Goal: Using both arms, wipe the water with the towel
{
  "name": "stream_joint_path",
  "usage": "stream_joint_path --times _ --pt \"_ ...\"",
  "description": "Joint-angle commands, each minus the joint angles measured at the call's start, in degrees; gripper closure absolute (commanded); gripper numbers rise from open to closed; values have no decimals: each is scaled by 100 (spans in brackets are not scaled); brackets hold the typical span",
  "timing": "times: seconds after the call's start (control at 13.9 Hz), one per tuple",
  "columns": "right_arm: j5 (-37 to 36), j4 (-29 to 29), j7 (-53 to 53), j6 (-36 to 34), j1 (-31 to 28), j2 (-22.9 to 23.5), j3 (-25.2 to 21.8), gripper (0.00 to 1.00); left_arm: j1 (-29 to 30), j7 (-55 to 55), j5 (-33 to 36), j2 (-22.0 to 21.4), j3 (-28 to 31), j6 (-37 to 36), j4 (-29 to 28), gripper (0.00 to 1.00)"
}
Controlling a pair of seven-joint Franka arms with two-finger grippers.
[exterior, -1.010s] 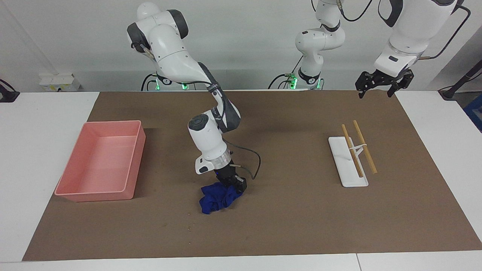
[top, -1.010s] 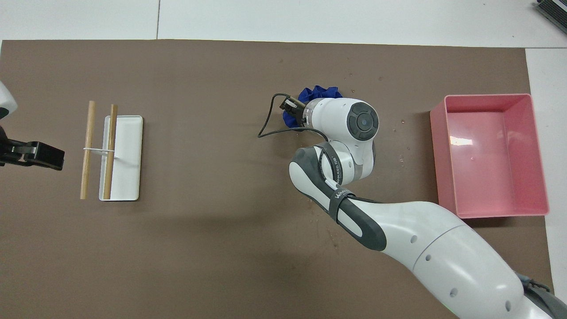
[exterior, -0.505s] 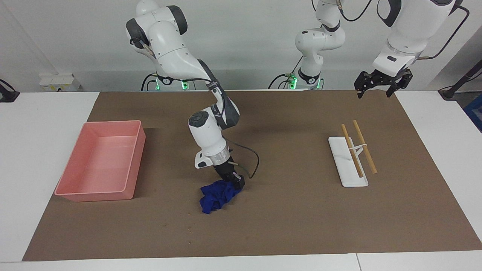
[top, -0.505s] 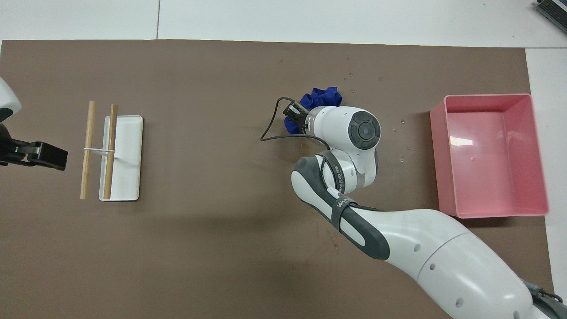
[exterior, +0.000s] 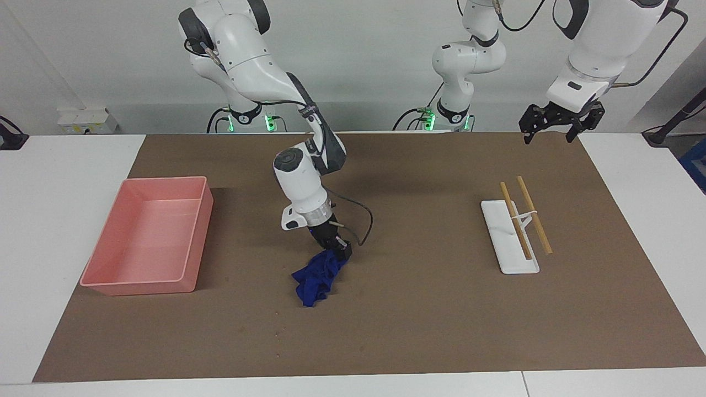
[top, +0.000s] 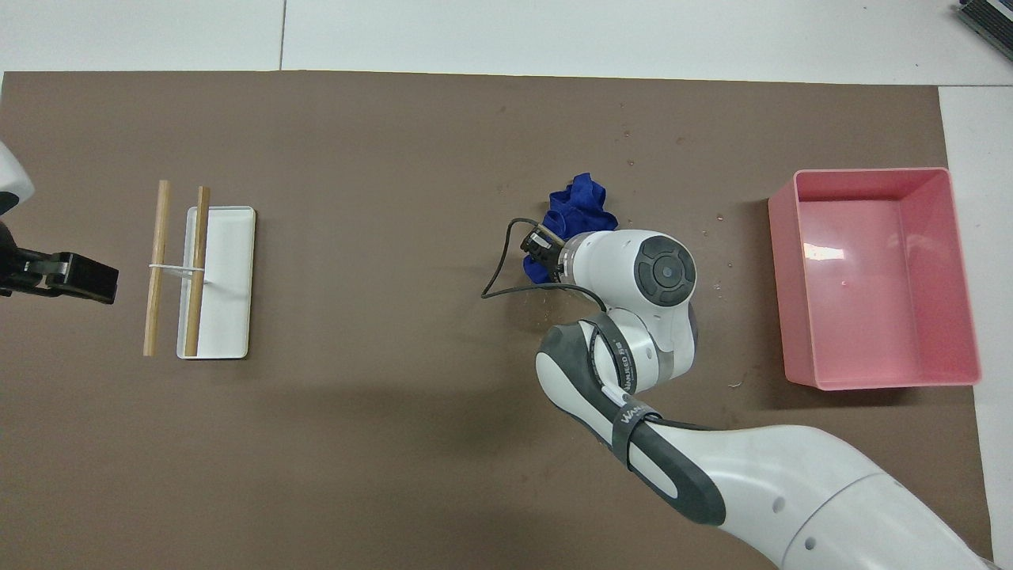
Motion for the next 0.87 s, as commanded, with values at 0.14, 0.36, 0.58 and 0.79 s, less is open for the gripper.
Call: stream_joint_path --times 0.14,0.36,0.58,0.79 --pt "-9 -1459 262 -902 166 -497 14 100 -538 -42 76 -68 537 62 -29 0" --pt "-18 -2005 279 -928 439 -840 14 100 -477 -77 -20 -51 537 315 -72 0" --pt "-18 -2243 279 -1384 692 -1060 14 100 -494 -86 -39 238 528 204 294 0" --pt "-18 -2646 227 -1411 764 -1271 14 100 -486 -77 -39 284 502 45 376 0"
